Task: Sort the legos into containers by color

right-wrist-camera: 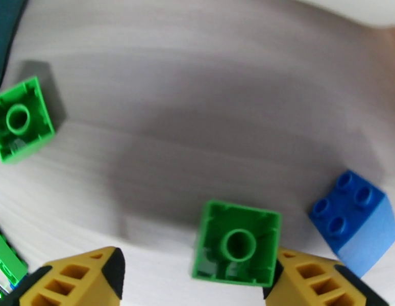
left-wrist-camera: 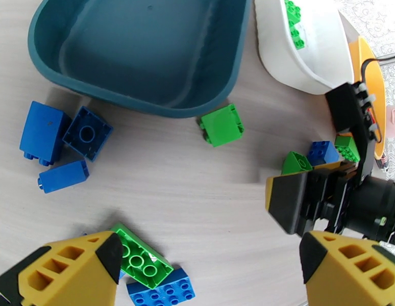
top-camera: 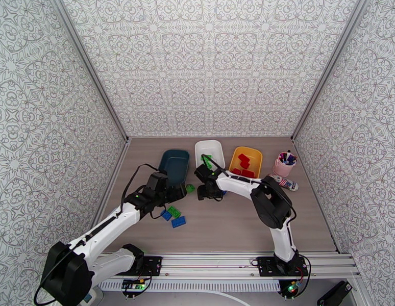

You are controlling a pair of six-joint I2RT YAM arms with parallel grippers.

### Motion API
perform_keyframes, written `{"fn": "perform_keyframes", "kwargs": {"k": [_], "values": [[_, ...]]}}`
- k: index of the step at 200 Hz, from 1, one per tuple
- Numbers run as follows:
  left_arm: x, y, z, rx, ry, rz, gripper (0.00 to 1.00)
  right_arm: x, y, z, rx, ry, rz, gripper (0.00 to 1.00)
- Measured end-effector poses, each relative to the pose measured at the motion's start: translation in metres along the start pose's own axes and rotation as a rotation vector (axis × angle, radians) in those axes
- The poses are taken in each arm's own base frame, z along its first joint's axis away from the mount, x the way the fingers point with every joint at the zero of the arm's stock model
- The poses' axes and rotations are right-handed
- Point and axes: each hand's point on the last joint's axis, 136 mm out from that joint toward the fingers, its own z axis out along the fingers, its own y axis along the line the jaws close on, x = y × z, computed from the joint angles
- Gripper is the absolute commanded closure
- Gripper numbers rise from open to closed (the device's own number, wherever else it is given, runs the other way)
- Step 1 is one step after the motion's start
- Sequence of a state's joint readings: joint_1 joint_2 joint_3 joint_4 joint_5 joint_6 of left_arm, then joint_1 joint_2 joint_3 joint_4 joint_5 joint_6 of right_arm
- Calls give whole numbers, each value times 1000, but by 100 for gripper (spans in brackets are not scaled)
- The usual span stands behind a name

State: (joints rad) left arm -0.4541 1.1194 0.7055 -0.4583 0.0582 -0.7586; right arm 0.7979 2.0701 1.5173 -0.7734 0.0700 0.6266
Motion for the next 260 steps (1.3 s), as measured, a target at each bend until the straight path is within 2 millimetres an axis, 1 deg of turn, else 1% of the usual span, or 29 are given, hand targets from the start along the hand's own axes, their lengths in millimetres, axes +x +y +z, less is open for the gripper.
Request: {"fn": "perform_keyframes", "kwargs": {"k": [15, 39, 49, 58, 73, 107, 119, 137, 157, 188, 207, 221, 228, 239, 248, 260], "values": [[1, 2, 0, -2, 0, -3, 3, -3, -1, 0, 15, -4, -7, 38], [2, 4, 0, -2, -3, -5, 3, -4, -5, 2, 43, -3, -11, 52], [2, 4, 0, 0, -5, -5, 3, -4, -7, 4, 57, -1, -16, 60], [2, 4, 0, 0, -4, -5, 2, -4, -8, 4, 66, 0, -13, 64], [2, 4, 0, 2, -5, -3, 1, -4, -10, 3, 77, 1, -18, 67], [4, 0, 3, 4, 6, 7, 1, -7, -12, -2, 90, -12, -17, 68], [4, -2, 6, 5, 14, 6, 1, -9, -13, -8, 86, -19, -14, 68], [-2, -10, 11, 17, 21, 8, 1, -17, -15, -23, 68, -46, -6, 68], [-16, -28, 14, 43, 17, 18, 1, -36, -22, -47, 44, -92, 27, 68], [-50, -67, 11, 110, -24, 42, 1, -90, -39, -86, 4, -196, 100, 65], [-70, -93, -3, 163, -73, 61, 1, -122, -48, -110, -19, -255, 132, 58], [-80, -108, -13, 197, -100, 74, 1, -147, -51, -124, -37, -295, 150, 50], [-83, -112, -16, 209, -109, 79, 1, -157, -52, -128, -43, -311, 155, 46], [-83, -114, -17, 212, -113, 84, 1, -171, -53, -133, -46, -329, 153, 42], [-81, -113, -17, 206, -110, 89, 1, -178, -52, -133, -46, -333, 154, 40], [-79, -109, -16, 197, -107, 95, 1, -183, -52, -132, -43, -328, 147, 39]]}}
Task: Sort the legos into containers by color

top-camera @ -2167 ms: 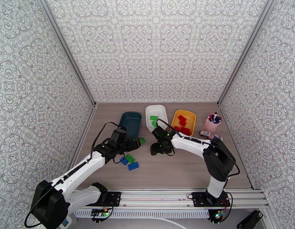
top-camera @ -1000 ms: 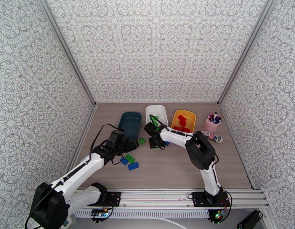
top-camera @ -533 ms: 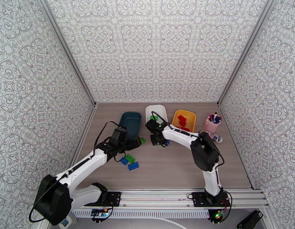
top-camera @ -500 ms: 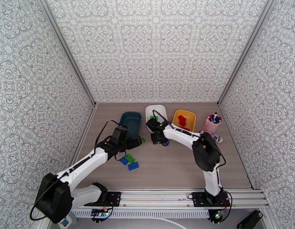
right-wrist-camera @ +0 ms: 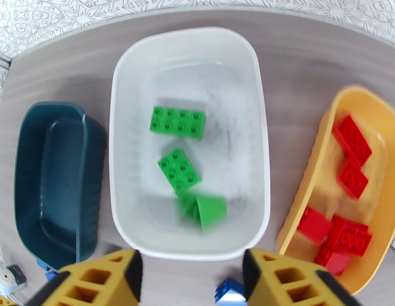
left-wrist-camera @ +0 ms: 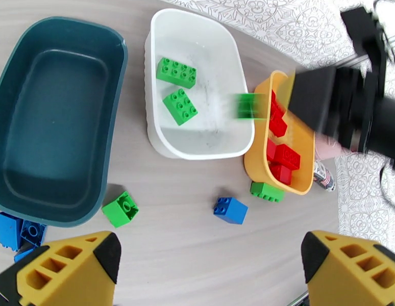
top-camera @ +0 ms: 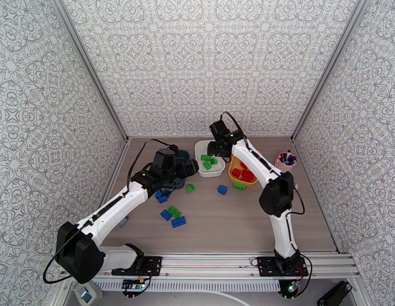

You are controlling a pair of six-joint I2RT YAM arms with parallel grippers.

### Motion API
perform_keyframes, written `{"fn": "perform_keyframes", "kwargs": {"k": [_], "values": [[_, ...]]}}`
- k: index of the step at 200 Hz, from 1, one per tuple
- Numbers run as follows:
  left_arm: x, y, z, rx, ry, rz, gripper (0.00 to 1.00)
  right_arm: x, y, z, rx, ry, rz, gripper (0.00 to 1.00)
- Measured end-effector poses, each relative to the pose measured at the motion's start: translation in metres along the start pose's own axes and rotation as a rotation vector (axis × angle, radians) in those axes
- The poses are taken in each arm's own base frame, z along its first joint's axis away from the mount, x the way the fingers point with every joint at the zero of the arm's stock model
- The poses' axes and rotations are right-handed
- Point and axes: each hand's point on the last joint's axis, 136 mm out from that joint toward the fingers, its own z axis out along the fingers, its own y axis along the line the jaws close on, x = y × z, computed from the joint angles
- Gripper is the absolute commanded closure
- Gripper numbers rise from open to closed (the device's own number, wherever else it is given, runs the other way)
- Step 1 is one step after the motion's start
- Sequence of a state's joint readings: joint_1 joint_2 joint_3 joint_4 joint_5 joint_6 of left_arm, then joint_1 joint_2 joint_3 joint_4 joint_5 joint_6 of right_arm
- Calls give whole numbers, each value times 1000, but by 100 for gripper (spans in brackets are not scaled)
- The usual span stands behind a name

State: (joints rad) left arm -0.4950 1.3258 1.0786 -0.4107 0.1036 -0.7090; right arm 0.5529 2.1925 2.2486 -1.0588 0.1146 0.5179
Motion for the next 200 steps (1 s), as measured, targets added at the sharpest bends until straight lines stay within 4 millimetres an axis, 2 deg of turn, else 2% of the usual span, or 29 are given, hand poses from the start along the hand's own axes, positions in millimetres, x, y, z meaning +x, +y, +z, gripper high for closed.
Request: {"fn": "perform_keyframes", "kwargs": {"k": [40, 69, 88, 135, 200], "values": [[24, 30, -7, -77, 23, 1, 1, 13, 0, 3, -8, 55, -19, 33], [39, 48, -10, -134, 47, 0, 1, 39, -4, 7, -5, 115, -36, 31], [43, 56, -11, -160, 55, 1, 1, 53, 0, 6, -14, 139, -56, 30], [49, 85, -19, -220, 49, -33, 2, 85, 37, -8, -63, 153, -157, 30], [55, 132, -39, -251, 16, -166, 2, 143, 84, -5, -113, 202, -277, 30]]}}
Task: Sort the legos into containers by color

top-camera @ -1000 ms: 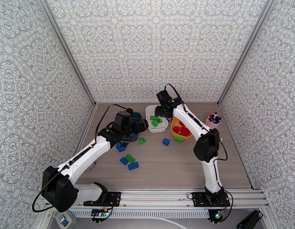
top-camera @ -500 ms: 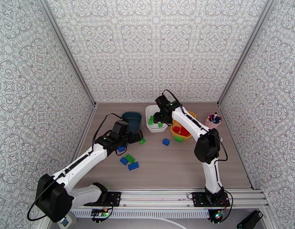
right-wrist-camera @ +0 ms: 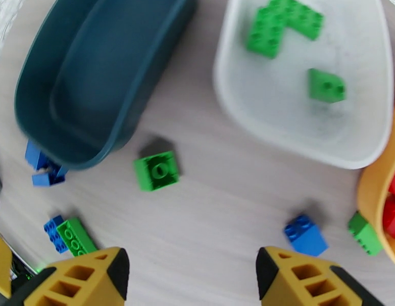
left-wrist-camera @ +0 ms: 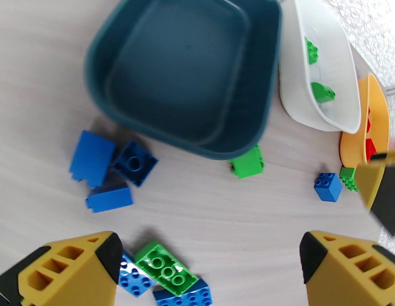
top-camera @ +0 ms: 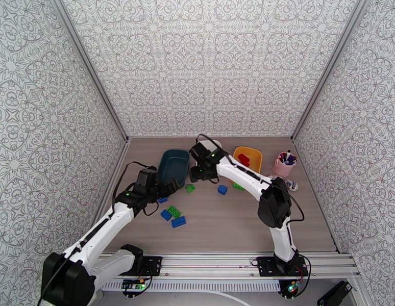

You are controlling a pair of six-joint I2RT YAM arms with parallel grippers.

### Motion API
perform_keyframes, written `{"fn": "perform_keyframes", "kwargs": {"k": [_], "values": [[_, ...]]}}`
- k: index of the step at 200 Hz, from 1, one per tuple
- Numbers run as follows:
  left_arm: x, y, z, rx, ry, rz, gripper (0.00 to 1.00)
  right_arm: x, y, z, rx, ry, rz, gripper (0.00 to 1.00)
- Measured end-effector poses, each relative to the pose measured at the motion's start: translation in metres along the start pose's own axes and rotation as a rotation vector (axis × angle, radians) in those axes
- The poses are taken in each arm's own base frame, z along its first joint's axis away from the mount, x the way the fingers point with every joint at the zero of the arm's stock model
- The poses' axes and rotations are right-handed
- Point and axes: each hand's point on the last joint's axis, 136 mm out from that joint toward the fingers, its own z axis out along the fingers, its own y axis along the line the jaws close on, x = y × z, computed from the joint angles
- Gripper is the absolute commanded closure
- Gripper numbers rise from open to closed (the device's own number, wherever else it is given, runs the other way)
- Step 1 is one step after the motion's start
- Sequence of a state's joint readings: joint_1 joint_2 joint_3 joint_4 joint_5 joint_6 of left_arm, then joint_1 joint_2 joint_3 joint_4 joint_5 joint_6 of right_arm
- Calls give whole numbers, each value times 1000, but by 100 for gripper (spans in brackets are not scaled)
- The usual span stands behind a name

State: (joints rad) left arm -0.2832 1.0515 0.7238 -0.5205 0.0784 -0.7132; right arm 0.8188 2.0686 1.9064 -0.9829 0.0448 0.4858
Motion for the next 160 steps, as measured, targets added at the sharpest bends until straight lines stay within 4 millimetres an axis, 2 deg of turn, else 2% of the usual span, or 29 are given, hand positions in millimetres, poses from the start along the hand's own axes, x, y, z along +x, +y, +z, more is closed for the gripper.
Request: {"fn": "perform_keyframes", "kwargs": {"k": [22, 49, 86, 138, 160], "values": [[3, 11, -2, 3, 2, -40, 2, 9, 17, 11, -15, 8, -29, 28], [7, 15, -5, 17, 4, -61, 3, 19, 31, 37, -18, 32, -62, 24], [8, 17, -9, 32, -4, -70, 2, 30, 28, 70, 4, 72, -91, 20], [13, 18, -9, 40, 10, -76, 2, 33, 26, 92, 17, 83, -151, 19], [13, 18, -9, 41, 11, -79, 2, 31, 24, 102, 32, 84, -170, 22]]}}
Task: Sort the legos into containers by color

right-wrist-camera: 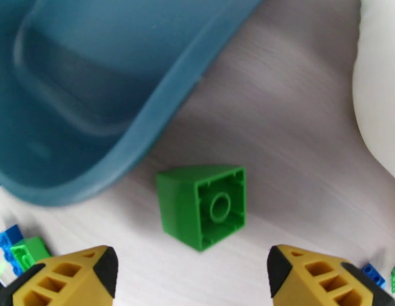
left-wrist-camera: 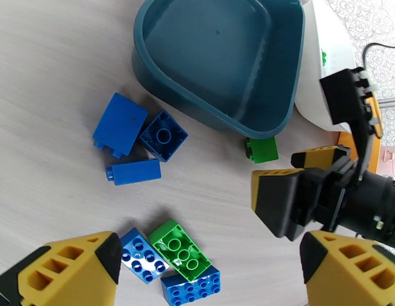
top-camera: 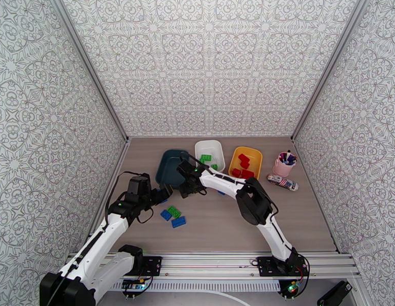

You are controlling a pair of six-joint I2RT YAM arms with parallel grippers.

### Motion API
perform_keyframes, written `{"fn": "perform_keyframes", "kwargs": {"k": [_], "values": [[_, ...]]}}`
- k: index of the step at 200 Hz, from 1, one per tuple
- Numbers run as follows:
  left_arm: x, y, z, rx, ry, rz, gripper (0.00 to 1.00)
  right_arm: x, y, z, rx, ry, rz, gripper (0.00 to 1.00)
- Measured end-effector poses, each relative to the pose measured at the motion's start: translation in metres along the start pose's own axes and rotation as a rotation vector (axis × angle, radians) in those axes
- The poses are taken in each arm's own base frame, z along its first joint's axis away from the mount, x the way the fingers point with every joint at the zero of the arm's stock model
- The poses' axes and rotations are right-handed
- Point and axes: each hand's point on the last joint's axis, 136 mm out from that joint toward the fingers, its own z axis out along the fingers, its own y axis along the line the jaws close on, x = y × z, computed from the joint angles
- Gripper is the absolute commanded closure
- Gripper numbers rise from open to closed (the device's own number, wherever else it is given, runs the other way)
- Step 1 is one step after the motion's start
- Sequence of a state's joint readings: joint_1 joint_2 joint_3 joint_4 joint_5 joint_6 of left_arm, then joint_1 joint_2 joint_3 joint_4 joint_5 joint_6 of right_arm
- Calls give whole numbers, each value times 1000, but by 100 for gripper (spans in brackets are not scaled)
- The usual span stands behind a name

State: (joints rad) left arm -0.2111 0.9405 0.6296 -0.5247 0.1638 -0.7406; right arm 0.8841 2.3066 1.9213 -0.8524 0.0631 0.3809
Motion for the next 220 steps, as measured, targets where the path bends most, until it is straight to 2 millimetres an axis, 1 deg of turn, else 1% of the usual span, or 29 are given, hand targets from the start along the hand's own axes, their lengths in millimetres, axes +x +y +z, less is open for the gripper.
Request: {"fn": "perform_keyframes", "kwargs": {"k": [48, 81, 139, 192, 211, 220], "values": [[0, 0, 0, 0, 0, 0, 2, -4, -2, 20, 13, 12, -15, 30], [0, 0, 0, 0, 0, 0, 2, -7, -4, 21, 15, 8, -12, 34], [0, 0, 0, 0, 0, -1, 2, -10, -8, 21, 16, 4, -13, 50], [1, -1, 0, 2, 4, -10, 2, -7, -9, 19, 9, -7, -10, 55], [5, -3, 2, 1, 18, 0, 2, -1, -12, 13, 10, -2, -10, 56], [8, -4, 5, -1, 30, 7, 2, 2, -13, 7, 10, -3, -10, 55]]}}
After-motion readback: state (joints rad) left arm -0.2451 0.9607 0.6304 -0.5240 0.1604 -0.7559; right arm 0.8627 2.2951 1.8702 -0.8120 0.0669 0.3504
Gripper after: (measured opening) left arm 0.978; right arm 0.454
